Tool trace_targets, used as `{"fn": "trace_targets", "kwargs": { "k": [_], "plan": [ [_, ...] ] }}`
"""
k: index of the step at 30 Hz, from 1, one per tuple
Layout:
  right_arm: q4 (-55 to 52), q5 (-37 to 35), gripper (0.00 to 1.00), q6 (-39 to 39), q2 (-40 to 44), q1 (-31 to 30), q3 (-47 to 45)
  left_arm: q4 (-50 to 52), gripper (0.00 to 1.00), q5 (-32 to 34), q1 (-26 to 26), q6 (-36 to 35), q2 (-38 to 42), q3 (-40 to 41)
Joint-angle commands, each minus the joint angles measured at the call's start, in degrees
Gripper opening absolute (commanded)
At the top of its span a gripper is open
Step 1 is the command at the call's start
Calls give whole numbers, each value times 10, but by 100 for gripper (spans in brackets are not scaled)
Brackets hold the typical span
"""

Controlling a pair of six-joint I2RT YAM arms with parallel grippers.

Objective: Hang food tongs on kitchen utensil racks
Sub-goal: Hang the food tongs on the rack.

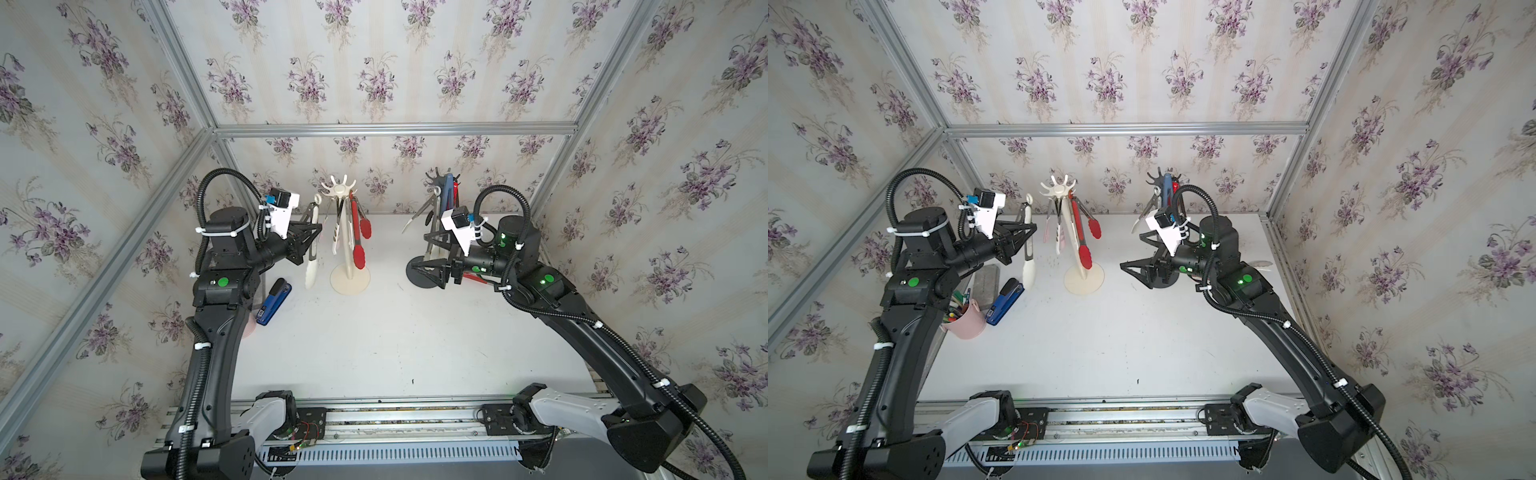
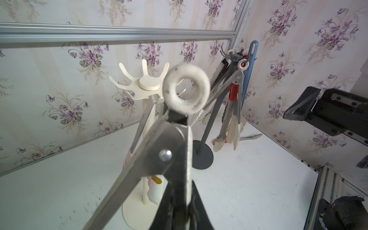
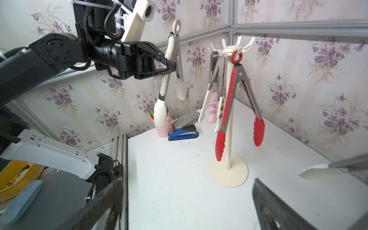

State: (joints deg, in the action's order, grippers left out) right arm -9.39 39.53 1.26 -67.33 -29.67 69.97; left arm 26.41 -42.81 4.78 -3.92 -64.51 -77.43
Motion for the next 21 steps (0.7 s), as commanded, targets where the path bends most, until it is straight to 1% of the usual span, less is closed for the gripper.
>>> {"fn": "trace_targets", "kwargs": {
  "k": [1,6,10,21],
  "plan": [
    [-16,1,100,23,4,7,6,-11,1,-41,19,-8,-16,-9],
    [-10,7,100,23,8,10,-4,-12,1,-50,22,-20,-44,-11],
    [-6,11,100,21,7,10,-7,-11,1,-77,24,-22,-66,-20],
    [-5,12,100,16,8,10,-13,-5,2,-100,29,-21,-118,-51]
  ]
}}
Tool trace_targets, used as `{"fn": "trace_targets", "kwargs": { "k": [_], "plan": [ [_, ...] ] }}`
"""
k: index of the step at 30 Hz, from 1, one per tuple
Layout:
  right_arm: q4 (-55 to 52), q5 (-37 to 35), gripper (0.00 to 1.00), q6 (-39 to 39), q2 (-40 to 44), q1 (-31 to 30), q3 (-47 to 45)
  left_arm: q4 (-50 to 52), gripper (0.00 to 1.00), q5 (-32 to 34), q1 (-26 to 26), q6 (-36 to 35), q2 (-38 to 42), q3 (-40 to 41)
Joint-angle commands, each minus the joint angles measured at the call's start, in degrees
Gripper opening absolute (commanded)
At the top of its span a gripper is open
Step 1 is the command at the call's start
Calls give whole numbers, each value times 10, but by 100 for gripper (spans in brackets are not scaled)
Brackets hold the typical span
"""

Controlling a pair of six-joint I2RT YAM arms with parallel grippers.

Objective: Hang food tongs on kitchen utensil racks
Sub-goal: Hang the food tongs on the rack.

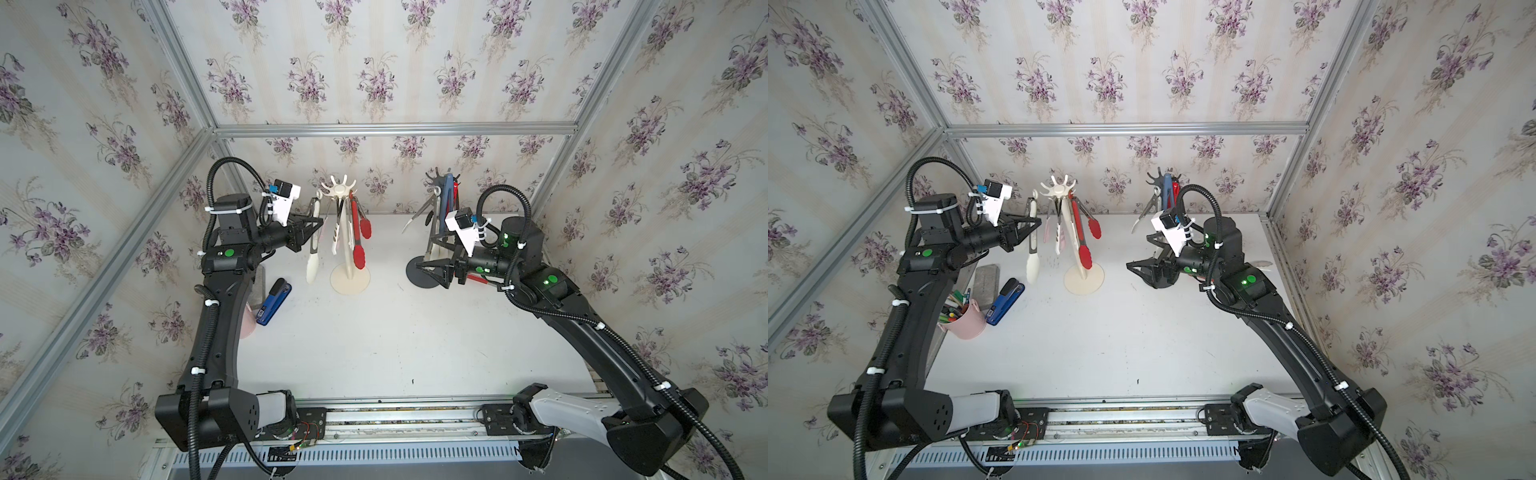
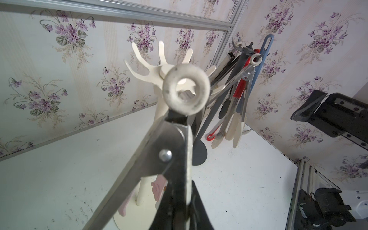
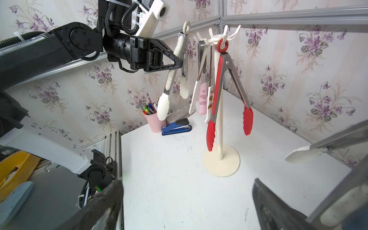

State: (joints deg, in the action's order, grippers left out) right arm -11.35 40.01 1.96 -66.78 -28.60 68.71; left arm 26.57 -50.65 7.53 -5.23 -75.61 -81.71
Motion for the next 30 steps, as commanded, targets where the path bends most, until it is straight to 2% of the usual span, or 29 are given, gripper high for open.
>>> {"fn": "trace_targets", "kwargs": {
  "k": [1,26,30],
  "plan": [
    [16,7,100,9,3,0,-1,-6,2,-28,2,-6,-11,-11],
    [32,18,100,-4,18,0,-20,26,5,-62,3,-5,-52,-41],
    [34,20,100,-5,20,-1,-23,47,5,-73,3,-2,-82,-60]
  ]
}}
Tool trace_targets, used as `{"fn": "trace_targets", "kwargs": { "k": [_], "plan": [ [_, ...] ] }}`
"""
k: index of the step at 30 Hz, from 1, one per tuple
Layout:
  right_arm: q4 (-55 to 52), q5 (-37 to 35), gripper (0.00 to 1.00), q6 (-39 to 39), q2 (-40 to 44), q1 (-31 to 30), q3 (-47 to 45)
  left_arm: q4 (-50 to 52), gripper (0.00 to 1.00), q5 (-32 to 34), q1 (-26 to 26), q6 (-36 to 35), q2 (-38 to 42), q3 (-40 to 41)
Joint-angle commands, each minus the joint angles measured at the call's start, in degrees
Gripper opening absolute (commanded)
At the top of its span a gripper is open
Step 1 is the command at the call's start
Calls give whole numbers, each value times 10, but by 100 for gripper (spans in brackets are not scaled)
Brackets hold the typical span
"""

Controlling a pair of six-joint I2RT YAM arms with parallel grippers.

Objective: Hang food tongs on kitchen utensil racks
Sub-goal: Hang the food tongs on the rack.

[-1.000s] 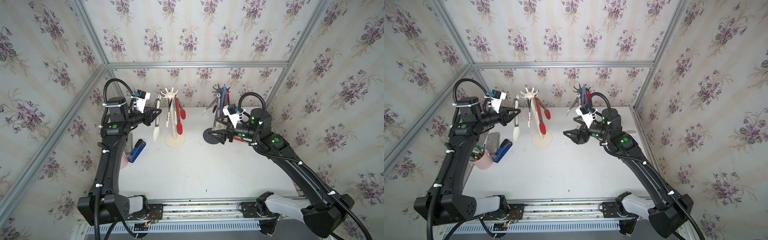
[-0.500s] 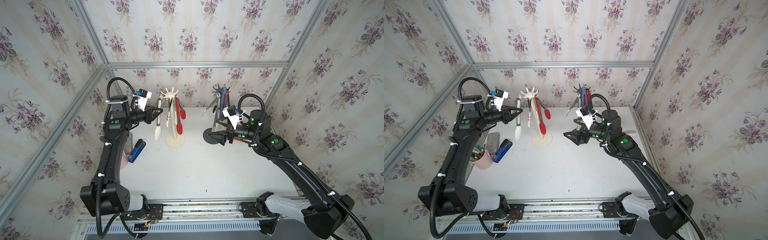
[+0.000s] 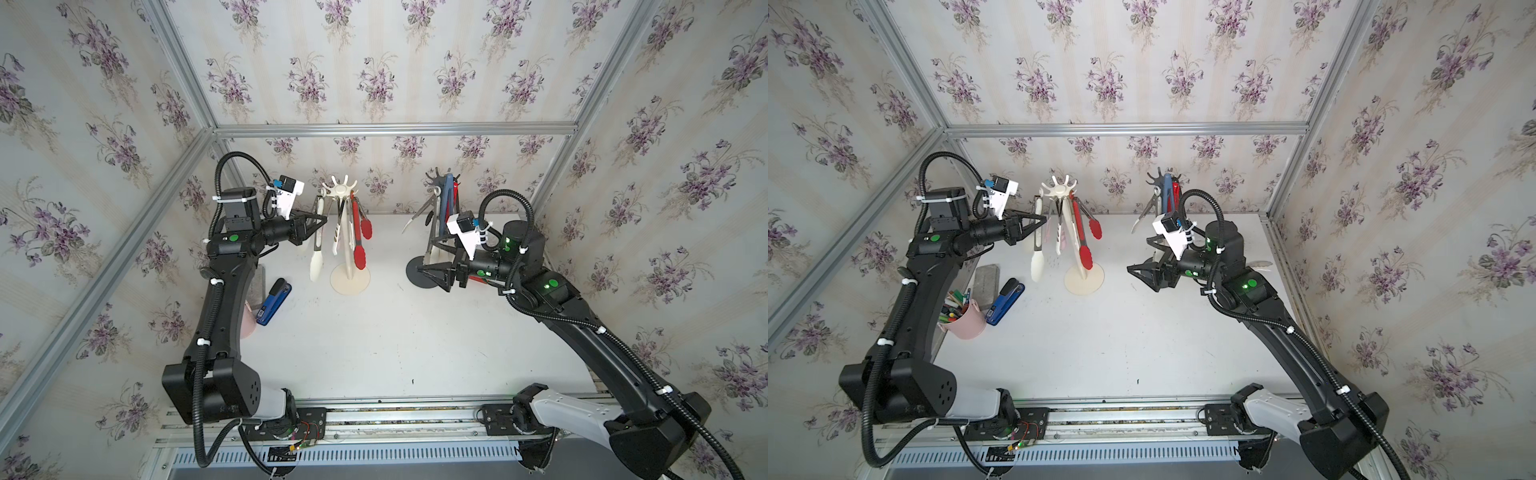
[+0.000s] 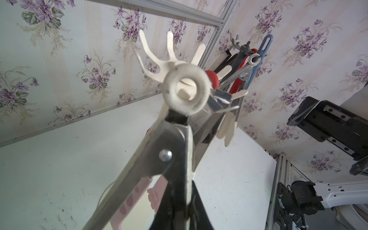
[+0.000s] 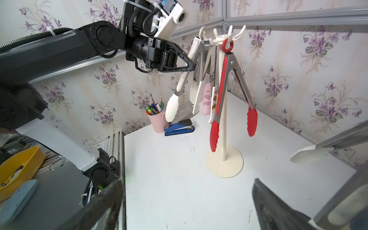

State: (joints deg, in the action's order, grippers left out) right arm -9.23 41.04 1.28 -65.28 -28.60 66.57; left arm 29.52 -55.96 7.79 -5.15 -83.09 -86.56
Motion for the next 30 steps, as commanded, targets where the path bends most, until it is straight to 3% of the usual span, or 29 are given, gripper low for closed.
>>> {"fn": "trace_targets", "kwargs": {
  "k": [1,11,17,24,30],
  "plan": [
    [14,11,100,0,5,0,-2,27,6,-21,0,-5,-10,-16],
    [19,9,100,0,12,-1,-7,101,8,-21,0,-53,-17,-37],
    [23,-13,100,-15,9,0,-7,102,19,-19,0,-58,-16,-37],
    [8,-40,100,-37,14,6,-11,102,51,0,0,-57,-16,-45],
    [10,-56,100,-87,42,44,-31,98,89,37,0,-50,-3,-48]
  ]
}}
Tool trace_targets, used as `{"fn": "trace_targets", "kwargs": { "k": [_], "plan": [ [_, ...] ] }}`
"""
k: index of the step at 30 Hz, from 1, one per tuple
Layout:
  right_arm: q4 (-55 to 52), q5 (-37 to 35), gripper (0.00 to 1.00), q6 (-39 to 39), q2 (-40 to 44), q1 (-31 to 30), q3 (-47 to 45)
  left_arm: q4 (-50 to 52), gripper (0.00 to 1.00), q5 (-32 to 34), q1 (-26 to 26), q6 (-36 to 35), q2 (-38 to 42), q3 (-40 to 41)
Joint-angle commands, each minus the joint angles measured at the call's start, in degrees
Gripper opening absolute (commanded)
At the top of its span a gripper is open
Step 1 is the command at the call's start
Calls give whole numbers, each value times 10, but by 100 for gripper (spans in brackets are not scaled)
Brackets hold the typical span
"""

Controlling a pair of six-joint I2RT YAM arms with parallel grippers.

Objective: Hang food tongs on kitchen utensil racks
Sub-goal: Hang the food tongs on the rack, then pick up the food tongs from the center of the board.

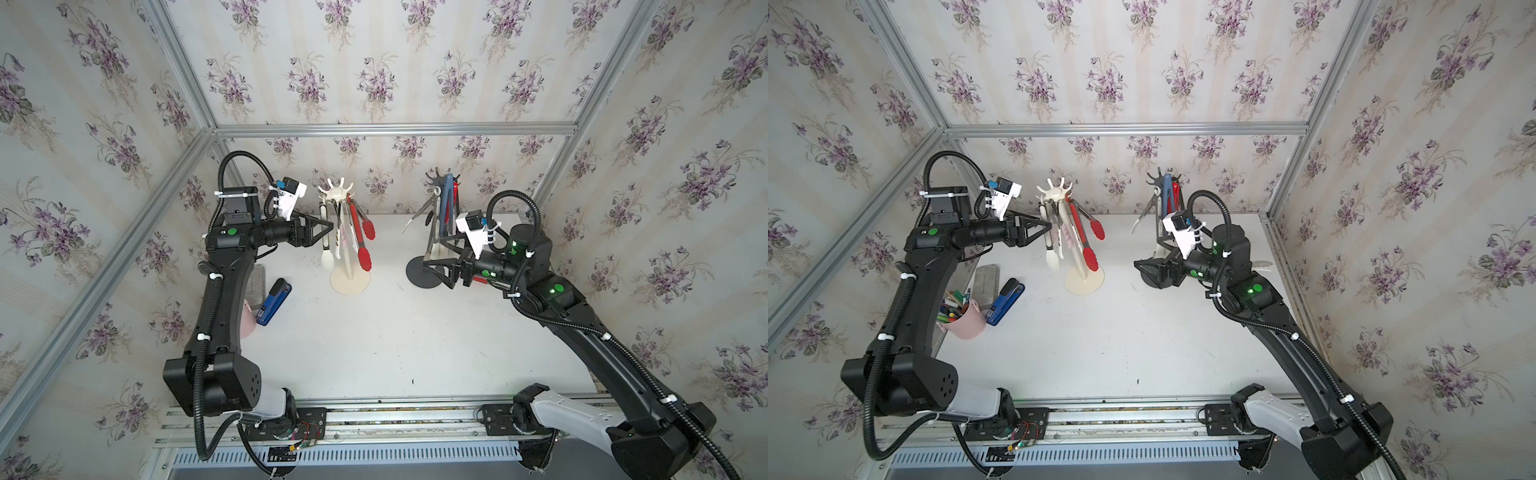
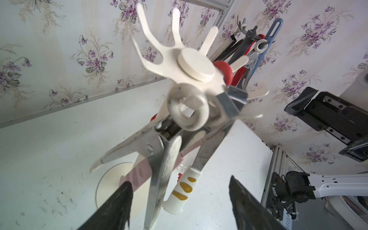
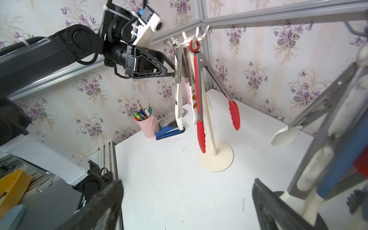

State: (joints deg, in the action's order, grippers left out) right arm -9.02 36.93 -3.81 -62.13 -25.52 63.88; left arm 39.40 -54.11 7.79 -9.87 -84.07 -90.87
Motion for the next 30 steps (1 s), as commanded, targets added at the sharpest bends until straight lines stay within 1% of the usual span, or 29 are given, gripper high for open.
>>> {"fn": "trace_targets", "kwargs": {
  "k": [1,4,5,8,10,13,16,19,25,30],
  "plan": [
    [9,-15,100,-48,16,25,-9,-5,98,24,0,0,11,-4],
    [2,-16,98,-83,28,66,-23,-34,99,58,0,23,24,7],
    [-1,-18,98,-93,31,80,-28,-46,99,67,0,28,45,14],
    [-30,-55,96,-125,34,136,-41,-103,99,118,0,60,73,50],
    [-58,-70,94,-143,28,185,-50,-134,99,129,1,80,88,68],
    [-83,-69,92,-148,23,239,-67,-174,99,138,0,108,109,91],
    [-97,-87,92,-140,16,260,-84,-191,99,154,0,122,130,104],
    [-108,-99,92,-120,-10,268,-96,-200,99,158,0,135,151,113],
    [-137,-159,91,-40,-85,270,-91,-202,99,165,-5,144,191,133],
    [-127,-190,91,18,-132,269,-91,-202,99,185,-33,145,218,160]
  ]
}}
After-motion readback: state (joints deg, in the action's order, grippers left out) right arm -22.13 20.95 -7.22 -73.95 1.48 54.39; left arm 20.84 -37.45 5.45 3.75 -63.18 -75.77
